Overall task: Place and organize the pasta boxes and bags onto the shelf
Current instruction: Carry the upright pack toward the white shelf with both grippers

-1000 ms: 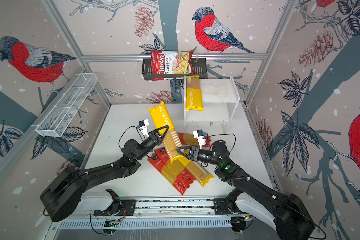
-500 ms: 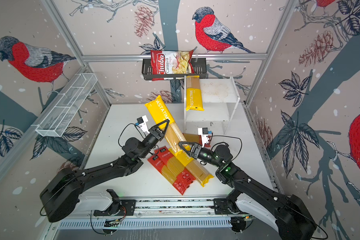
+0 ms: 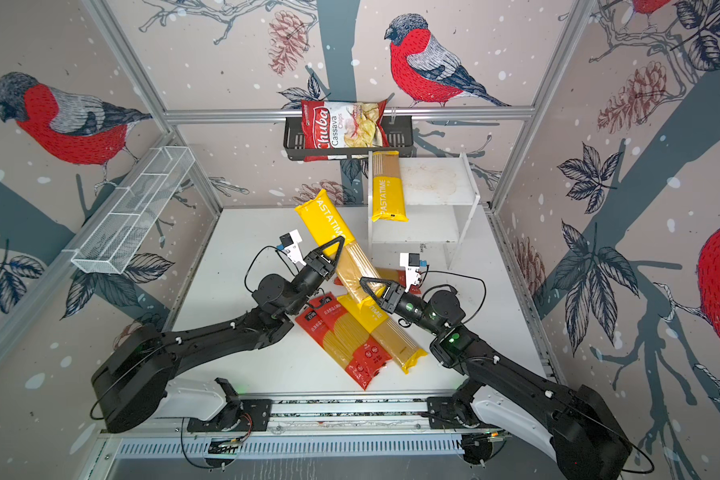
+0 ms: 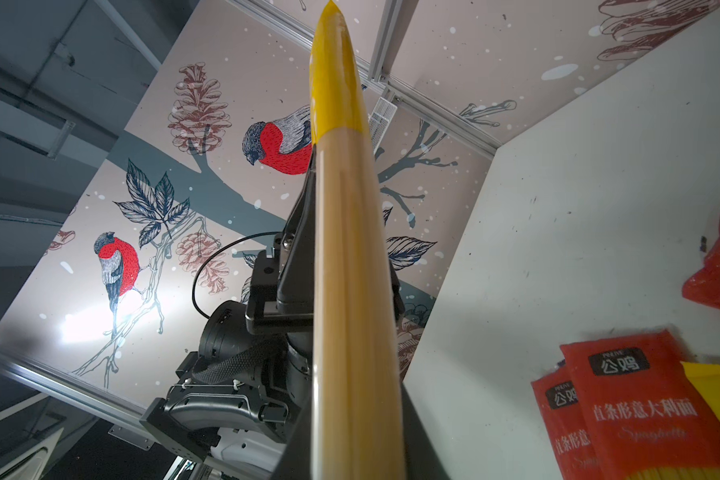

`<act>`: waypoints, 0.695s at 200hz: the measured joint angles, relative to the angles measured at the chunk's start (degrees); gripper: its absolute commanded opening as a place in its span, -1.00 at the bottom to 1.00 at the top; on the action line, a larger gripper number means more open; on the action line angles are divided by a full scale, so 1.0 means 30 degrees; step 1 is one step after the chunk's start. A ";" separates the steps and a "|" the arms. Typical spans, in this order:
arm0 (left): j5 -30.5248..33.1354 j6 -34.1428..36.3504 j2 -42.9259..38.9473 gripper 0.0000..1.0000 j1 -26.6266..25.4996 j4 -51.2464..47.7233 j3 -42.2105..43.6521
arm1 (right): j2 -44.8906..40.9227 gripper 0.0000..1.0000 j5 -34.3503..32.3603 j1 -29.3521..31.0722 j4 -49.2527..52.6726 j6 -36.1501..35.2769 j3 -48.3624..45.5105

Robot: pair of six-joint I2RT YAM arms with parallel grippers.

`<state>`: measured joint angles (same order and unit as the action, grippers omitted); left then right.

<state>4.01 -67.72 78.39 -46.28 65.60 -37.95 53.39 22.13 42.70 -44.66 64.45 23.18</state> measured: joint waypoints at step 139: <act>-0.1763 0.1945 -0.2120 0.34 -0.0029 -0.1100 -0.0816 | 0.0437 -0.92 0.2069 -0.3002 0.0532 0.1989 0.3381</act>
<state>-1.28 -61.89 72.03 -46.37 62.30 -40.40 54.70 28.34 33.69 -43.07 70.41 33.32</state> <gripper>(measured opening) 0.668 0.211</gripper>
